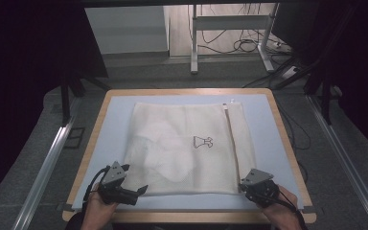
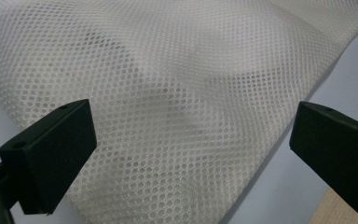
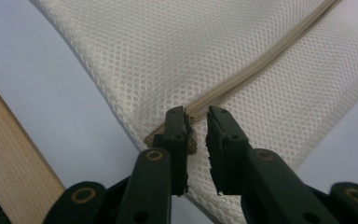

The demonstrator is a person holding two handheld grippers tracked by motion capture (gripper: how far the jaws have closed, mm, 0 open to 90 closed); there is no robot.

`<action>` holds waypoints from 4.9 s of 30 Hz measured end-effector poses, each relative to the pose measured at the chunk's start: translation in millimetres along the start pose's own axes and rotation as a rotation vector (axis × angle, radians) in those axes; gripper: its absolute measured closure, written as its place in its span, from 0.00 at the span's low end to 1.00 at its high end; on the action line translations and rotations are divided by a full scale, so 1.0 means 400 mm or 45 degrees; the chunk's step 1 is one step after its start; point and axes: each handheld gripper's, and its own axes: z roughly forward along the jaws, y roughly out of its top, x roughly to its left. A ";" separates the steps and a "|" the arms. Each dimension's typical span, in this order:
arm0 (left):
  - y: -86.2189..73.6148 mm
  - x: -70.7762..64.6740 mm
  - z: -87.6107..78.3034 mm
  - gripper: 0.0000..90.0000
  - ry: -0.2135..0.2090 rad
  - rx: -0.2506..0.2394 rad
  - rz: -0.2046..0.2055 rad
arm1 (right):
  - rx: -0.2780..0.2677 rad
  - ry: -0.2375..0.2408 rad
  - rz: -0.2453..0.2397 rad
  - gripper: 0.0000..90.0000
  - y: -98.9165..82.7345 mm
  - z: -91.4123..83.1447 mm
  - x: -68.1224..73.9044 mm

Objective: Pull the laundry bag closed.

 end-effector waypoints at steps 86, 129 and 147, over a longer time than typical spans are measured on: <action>0.200 -0.253 0.303 0.67 -0.455 0.090 0.241 | -0.037 0.060 0.076 0.92 -0.003 0.004 -0.029; 0.283 -0.382 0.434 0.99 -0.604 0.096 0.359 | -0.043 0.071 0.086 0.92 -0.006 0.003 -0.029; 0.268 -0.407 0.483 0.99 -0.522 0.136 0.394 | -0.030 0.069 0.057 0.94 -0.001 0.006 -0.024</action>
